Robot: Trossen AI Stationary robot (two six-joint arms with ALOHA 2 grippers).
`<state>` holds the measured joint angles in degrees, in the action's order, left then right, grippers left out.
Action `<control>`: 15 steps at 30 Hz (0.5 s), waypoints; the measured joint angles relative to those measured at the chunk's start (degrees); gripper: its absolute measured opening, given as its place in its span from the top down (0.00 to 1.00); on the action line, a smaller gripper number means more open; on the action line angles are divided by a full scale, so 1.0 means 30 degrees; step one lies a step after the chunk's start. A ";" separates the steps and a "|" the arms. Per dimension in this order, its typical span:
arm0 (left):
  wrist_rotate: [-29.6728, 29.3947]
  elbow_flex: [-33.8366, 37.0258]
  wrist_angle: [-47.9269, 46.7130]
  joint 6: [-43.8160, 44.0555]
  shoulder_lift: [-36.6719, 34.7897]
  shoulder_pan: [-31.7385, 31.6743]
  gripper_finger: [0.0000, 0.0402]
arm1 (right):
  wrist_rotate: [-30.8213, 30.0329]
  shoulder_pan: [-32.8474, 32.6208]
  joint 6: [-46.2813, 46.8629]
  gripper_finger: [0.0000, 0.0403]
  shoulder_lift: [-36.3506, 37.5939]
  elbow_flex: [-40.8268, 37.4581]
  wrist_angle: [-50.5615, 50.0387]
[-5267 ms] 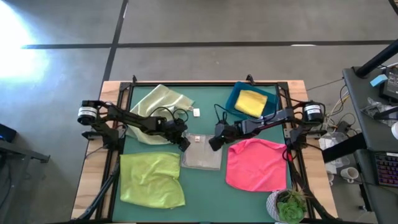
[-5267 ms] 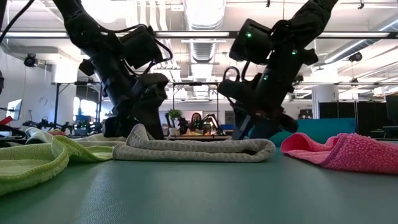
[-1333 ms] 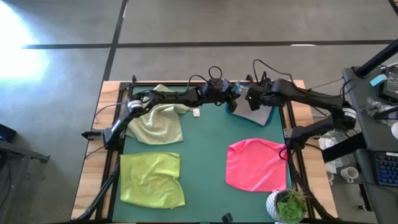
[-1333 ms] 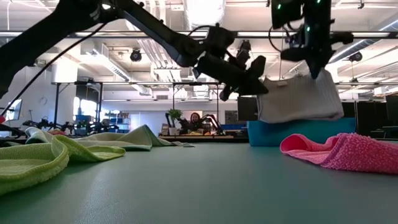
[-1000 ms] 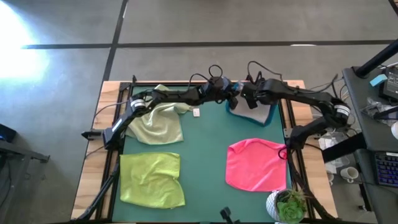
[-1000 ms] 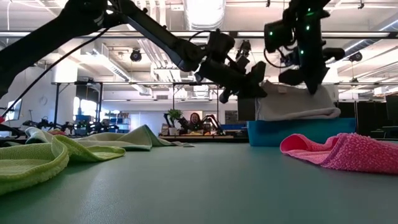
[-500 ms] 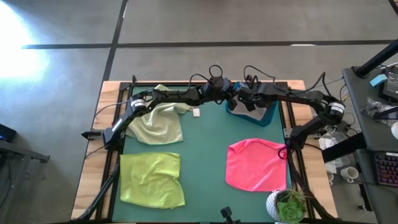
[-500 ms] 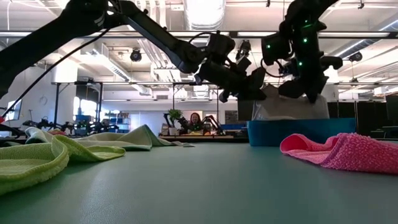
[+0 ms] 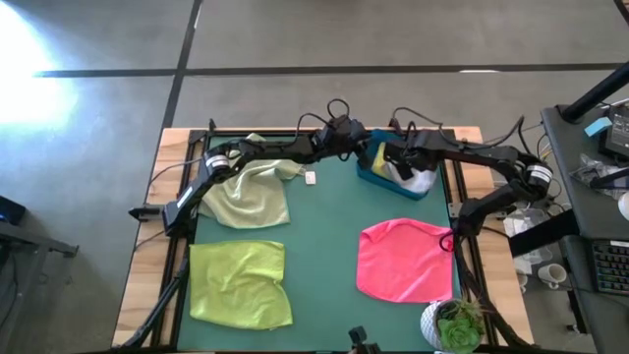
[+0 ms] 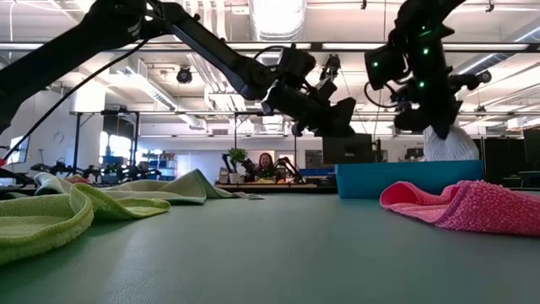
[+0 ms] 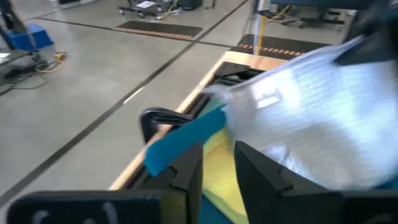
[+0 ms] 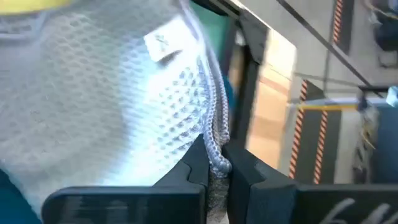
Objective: Fold microfiber towels
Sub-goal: Put the folded gray microfiber cloth into the blue bin
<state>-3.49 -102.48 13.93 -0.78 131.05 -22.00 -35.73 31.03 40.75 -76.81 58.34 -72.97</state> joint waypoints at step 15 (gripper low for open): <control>0.0421 -0.0036 -0.0765 -0.0982 -0.1386 -0.0352 0.73 | 0.0216 -0.0018 -0.2367 0.97 0.1132 0.0848 0.1296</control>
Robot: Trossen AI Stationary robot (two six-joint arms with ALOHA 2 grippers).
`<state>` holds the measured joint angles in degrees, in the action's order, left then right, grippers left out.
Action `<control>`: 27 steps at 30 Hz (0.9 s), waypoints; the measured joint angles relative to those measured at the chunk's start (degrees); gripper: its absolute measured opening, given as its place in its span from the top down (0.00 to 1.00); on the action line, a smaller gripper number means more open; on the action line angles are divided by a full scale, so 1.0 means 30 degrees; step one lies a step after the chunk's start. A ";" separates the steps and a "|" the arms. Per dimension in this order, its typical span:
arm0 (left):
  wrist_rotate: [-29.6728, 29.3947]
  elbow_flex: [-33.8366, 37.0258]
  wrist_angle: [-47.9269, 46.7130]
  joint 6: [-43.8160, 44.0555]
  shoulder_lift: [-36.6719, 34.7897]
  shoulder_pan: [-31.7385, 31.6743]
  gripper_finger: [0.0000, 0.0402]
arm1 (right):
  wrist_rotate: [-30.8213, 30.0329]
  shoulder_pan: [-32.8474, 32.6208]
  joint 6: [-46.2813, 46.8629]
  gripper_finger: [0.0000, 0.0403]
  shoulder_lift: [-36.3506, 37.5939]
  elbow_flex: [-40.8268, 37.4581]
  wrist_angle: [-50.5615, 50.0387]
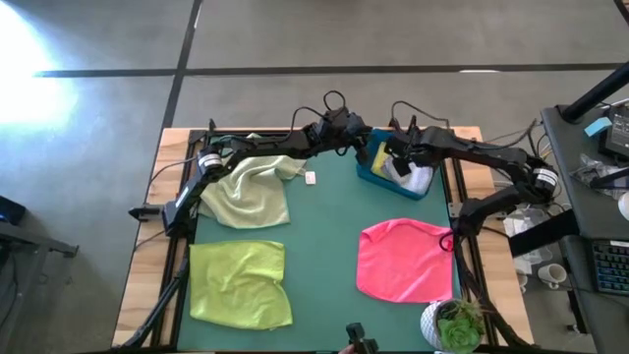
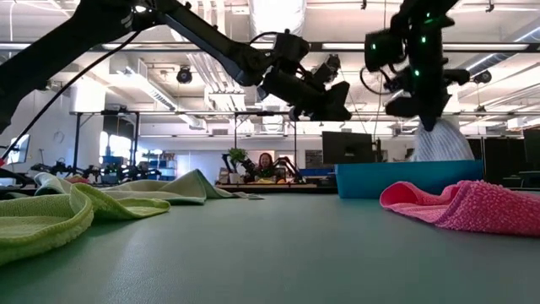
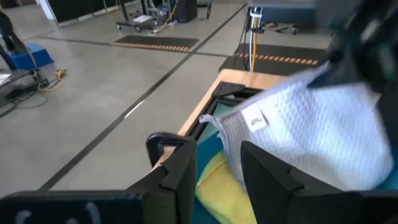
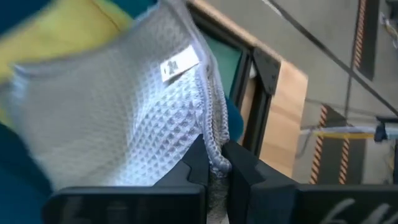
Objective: Fold microfiber towels
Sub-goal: Put the folded gray microfiber cloth into the blue bin
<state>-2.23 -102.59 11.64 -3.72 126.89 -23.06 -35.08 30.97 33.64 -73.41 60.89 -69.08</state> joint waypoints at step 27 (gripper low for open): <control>0.2045 -0.0138 -0.0608 -0.0081 -0.0203 -0.0084 0.73 | 0.0545 -0.1949 -0.3714 0.97 0.1930 0.3629 -0.0054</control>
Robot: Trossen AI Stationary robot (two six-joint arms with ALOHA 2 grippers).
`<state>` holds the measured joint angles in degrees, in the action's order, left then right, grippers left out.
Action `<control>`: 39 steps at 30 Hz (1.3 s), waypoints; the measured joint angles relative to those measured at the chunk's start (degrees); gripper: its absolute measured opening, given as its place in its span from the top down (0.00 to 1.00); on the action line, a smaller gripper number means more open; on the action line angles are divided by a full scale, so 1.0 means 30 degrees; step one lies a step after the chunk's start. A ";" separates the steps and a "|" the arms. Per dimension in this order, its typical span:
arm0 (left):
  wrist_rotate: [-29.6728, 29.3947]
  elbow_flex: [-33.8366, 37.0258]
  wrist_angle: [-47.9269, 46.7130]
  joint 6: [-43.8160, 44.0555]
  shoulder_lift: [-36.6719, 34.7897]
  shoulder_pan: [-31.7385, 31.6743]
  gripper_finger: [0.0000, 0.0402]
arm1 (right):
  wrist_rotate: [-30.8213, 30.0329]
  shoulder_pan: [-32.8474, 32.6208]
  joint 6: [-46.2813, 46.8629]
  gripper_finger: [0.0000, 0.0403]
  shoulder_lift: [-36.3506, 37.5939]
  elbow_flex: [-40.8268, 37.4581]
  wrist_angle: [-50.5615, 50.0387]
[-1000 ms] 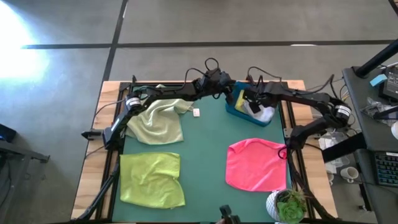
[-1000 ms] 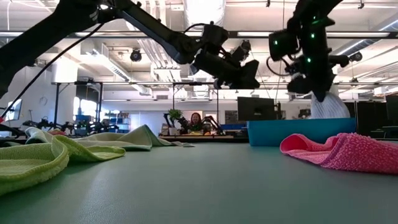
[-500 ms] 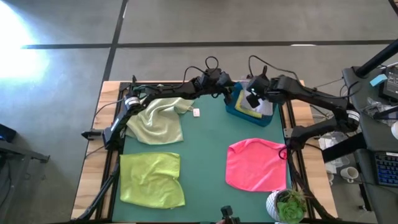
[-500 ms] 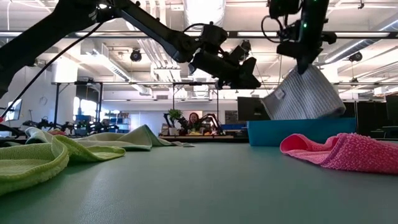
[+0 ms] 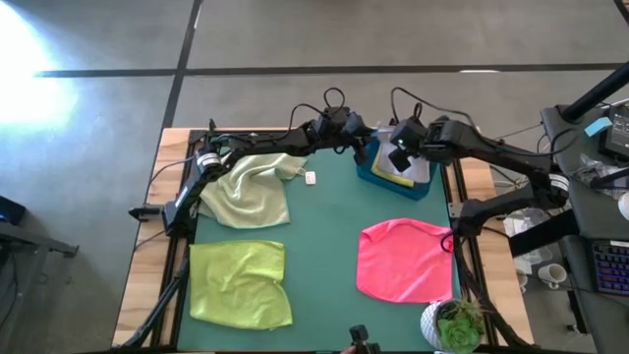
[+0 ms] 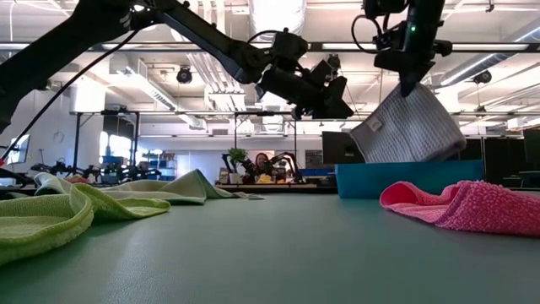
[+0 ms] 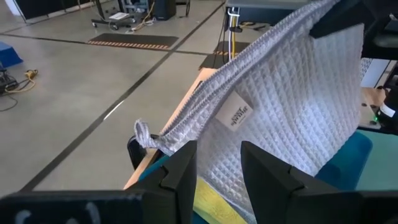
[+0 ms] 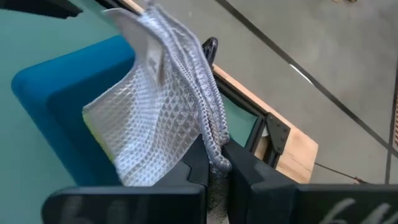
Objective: Fold microfiber towels
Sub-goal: Put the folded gray microfiber cloth into the blue bin
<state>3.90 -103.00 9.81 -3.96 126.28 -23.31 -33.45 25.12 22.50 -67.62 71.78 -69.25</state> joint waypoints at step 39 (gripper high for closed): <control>0.6192 -0.0087 -0.0091 -0.3440 -0.0357 0.0525 0.52 | 0.2360 -0.2667 -0.5243 0.97 -0.0005 -0.0061 0.0923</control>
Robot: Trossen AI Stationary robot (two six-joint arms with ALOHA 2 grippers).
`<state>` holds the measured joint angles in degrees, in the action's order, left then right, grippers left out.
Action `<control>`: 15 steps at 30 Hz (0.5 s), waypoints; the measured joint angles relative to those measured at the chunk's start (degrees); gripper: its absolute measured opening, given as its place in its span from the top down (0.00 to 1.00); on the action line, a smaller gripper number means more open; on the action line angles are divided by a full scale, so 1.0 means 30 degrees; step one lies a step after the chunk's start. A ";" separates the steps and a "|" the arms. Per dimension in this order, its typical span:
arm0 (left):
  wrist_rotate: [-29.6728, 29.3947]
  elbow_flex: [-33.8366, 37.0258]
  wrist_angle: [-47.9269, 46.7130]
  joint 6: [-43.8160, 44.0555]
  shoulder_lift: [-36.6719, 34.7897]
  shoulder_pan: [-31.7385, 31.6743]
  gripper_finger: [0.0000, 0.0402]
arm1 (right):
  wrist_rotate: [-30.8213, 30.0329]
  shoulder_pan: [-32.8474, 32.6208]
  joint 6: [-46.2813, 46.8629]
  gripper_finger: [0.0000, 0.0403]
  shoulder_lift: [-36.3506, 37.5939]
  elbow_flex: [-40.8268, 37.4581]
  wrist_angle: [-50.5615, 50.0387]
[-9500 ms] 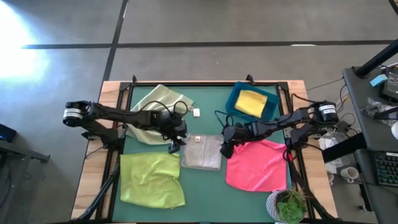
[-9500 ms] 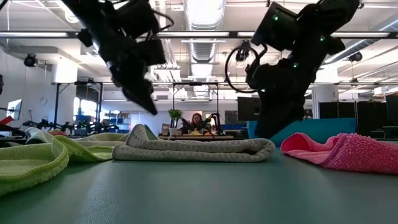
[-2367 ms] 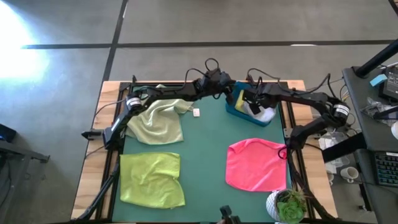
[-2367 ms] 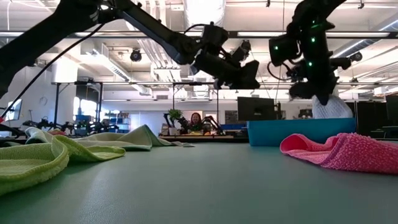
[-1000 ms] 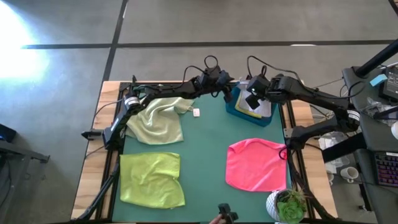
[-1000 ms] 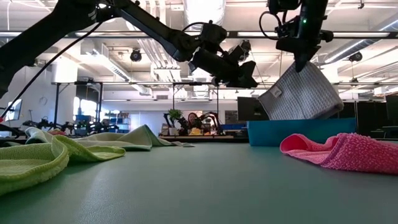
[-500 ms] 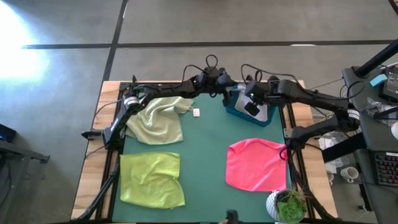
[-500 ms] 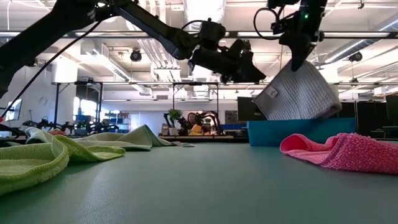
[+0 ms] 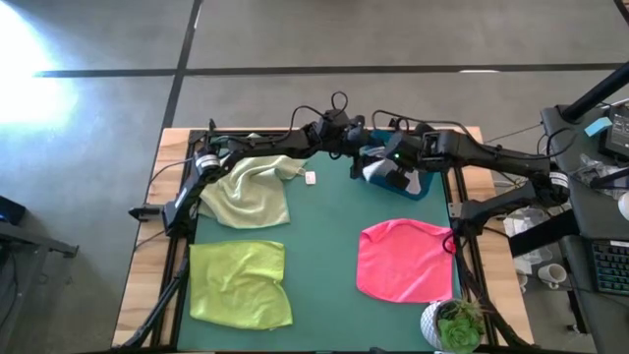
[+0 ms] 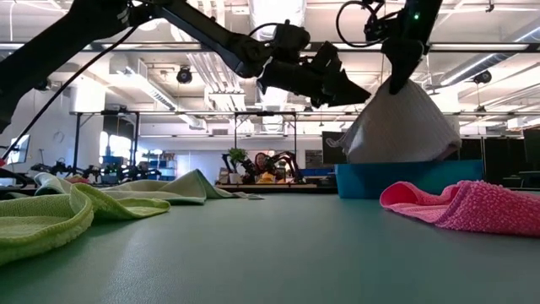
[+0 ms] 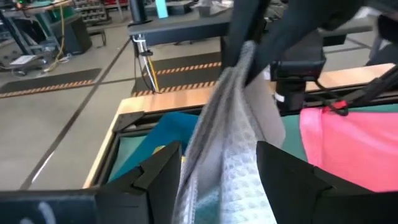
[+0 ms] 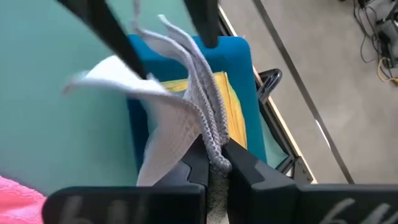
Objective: Fold microfiber towels
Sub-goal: Put the folded gray microfiber cloth into the blue bin
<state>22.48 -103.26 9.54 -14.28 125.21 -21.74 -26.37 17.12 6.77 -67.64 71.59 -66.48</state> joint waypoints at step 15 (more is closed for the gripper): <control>0.0686 0.0104 -0.0906 0.2230 -0.2004 0.0410 0.52 | 0.1349 0.0000 0.0275 0.97 -0.0174 0.0305 0.0071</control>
<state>24.54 -102.95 6.82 -7.59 119.20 -20.51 -22.32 17.12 7.60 -68.16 72.51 -66.26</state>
